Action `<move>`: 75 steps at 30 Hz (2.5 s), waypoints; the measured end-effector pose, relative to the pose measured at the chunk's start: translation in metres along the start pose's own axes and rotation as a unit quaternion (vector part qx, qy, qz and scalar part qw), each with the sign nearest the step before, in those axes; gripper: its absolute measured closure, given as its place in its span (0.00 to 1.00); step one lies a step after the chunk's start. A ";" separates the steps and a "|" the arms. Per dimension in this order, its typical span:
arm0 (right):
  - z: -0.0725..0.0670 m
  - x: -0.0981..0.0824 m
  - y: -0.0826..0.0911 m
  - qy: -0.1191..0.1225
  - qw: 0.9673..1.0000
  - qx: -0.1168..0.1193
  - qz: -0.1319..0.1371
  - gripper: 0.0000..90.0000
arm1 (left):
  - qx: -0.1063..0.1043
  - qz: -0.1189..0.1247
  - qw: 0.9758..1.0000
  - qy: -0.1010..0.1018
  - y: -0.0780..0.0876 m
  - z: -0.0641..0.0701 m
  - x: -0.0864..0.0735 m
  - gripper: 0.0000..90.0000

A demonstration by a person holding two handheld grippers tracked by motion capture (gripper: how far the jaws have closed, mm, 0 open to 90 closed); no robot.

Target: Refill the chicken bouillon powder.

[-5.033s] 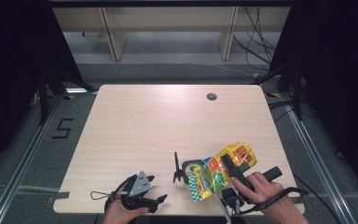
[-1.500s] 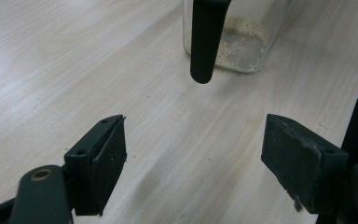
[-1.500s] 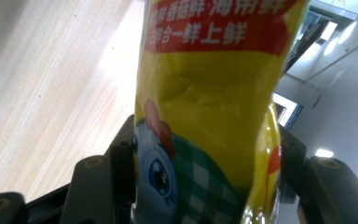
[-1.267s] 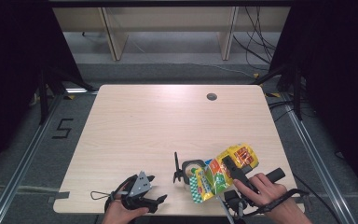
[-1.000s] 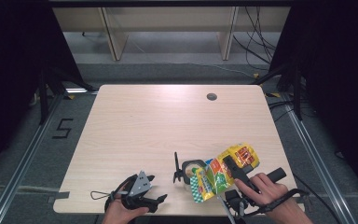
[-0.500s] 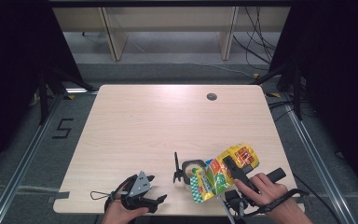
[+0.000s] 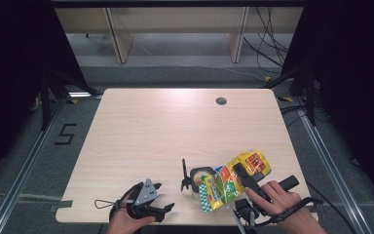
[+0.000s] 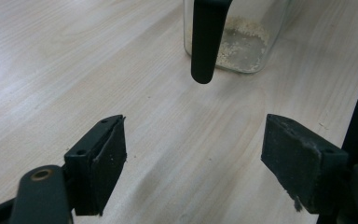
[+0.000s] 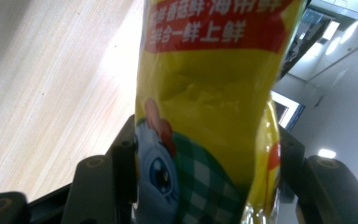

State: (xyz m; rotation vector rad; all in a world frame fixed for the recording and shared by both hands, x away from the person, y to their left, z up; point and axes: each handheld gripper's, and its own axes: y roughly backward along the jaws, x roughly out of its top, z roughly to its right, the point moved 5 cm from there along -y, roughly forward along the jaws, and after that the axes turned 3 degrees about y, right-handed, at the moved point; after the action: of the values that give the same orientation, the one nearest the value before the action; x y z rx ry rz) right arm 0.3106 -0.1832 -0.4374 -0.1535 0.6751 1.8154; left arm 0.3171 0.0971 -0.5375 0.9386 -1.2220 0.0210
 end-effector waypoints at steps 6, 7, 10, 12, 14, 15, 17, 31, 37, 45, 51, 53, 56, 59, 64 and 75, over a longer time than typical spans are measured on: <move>0.000 -0.001 0.000 -0.004 1.000 0.000 -0.001 0.49 | 0.002 -0.001 1.000 -0.006 0.001 -0.001 0.000 0.24; 0.000 -0.001 0.000 -0.004 1.000 0.001 0.000 0.49 | -0.002 -0.002 1.000 -0.008 0.001 -0.001 0.001 0.24; 0.000 -0.001 0.000 -0.001 1.000 0.002 0.001 0.49 | 0.005 -0.005 1.000 -0.004 0.001 -0.001 0.000 0.24; 0.000 -0.001 0.000 0.001 1.000 0.000 -0.002 0.49 | -0.001 -0.002 1.000 -0.008 0.001 -0.001 0.001 0.24; 0.001 -0.001 0.000 0.004 1.000 -0.001 -0.002 0.49 | 0.000 0.005 1.000 -0.002 -0.001 -0.002 0.001 0.24; 0.000 -0.002 0.000 0.002 1.000 -0.001 -0.005 0.49 | 0.000 -0.001 1.000 -0.002 0.000 -0.002 0.000 0.24; 0.000 -0.002 0.000 0.003 1.000 -0.002 -0.007 0.49 | -0.002 0.005 1.000 0.000 0.000 -0.001 0.000 0.24; 0.000 0.001 0.001 -0.006 1.000 0.001 0.005 0.50 | 0.002 -0.005 1.000 -0.007 0.000 -0.003 0.000 0.24; 0.000 0.002 0.000 -0.001 1.000 0.002 0.007 0.50 | 0.005 -0.003 1.000 -0.008 0.000 -0.004 0.000 0.24; -0.003 0.005 -0.003 -0.013 1.000 0.003 0.014 0.50 | -0.001 0.001 1.000 -0.002 0.000 -0.001 0.000 0.24; -0.005 0.006 -0.006 -0.023 0.999 0.004 0.022 0.51 | 0.003 0.004 1.000 -0.001 0.000 -0.001 0.000 0.24; -0.005 0.006 -0.006 -0.019 1.000 0.007 0.022 0.51 | 0.004 0.004 1.000 -0.006 0.000 -0.003 0.001 0.24; -0.011 0.005 -0.005 -0.060 0.998 0.014 0.009 0.51 | -0.002 0.006 1.000 0.002 0.000 -0.001 0.000 0.24; -0.007 0.007 -0.007 -0.033 0.999 0.007 0.022 0.51 | 0.003 0.005 1.000 -0.003 0.000 -0.002 0.001 0.24; -0.006 0.006 -0.007 -0.033 0.999 0.009 0.024 0.51 | 0.001 0.006 1.000 0.000 0.000 -0.002 0.001 0.24; -0.004 0.004 -0.005 -0.024 1.000 0.005 0.016 0.51 | 0.001 0.003 1.000 -0.015 0.001 -0.003 0.001 0.24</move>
State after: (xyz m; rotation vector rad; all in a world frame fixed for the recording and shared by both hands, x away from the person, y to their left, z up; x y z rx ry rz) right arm 0.3128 -0.1806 -0.4438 -0.0930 0.6553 1.8412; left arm 0.3198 0.0994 -0.5357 0.9406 -1.2517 0.0128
